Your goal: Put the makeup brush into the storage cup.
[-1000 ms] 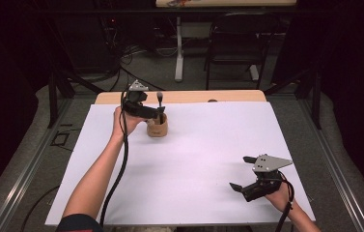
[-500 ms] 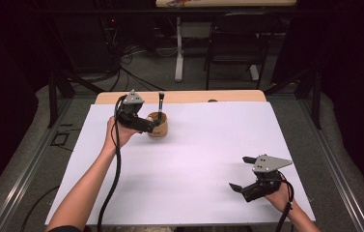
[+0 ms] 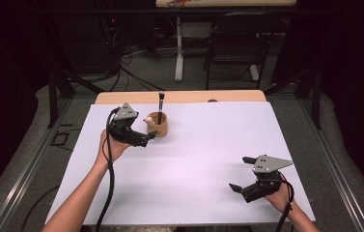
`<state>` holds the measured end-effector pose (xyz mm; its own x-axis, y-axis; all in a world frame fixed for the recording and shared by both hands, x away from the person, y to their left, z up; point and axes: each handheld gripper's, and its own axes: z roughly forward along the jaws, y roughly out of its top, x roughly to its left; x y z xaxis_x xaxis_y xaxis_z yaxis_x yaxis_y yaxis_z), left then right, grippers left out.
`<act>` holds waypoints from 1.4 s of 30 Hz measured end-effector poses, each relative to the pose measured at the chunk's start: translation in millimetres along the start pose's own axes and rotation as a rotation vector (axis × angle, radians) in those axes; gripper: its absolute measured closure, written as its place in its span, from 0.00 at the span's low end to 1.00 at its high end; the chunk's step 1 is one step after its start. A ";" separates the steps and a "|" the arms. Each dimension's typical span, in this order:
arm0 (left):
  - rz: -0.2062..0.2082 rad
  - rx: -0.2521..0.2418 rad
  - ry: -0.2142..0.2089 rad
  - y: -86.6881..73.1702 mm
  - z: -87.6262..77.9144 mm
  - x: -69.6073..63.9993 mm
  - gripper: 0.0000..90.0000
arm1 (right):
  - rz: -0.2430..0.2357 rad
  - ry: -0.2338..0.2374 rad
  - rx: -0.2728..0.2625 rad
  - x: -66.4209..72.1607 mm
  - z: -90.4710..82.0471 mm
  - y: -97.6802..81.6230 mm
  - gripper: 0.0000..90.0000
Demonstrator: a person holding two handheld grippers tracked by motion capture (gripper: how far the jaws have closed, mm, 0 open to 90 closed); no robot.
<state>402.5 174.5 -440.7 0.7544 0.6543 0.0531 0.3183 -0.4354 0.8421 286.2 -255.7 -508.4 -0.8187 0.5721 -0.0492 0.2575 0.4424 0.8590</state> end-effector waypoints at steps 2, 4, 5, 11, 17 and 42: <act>0.004 -0.004 -0.006 -3.0 -1.7 -3.6 0.00 | 0.002 -0.004 0.002 0.4 0.5 -0.3 0.00; 0.003 -0.010 -0.007 -4.8 -2.9 -5.7 0.00 | 0.002 -0.003 0.003 0.4 0.2 -0.3 0.00; 0.004 -0.014 -0.021 -8.3 -4.5 -9.7 0.00 | -0.001 -0.002 -0.001 0.8 -0.8 0.0 0.00; 0.018 -0.006 -0.053 -17.6 -7.8 -22.3 0.00 | -0.003 -0.001 0.009 2.5 -0.2 -0.1 0.00; 0.017 -0.024 -0.104 -27.3 -11.9 -32.8 0.00 | -0.005 -0.001 0.011 3.4 0.3 -0.3 0.00; 0.069 -0.079 -0.153 -71.6 -38.9 -59.5 0.00 | -0.006 0.003 0.012 5.1 0.8 -1.2 0.00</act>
<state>312.5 190.9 -483.2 0.8536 0.5198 0.0353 0.2208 -0.4223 0.8792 282.1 -252.8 -510.2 -0.8215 0.5678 -0.0526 0.2592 0.4539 0.8525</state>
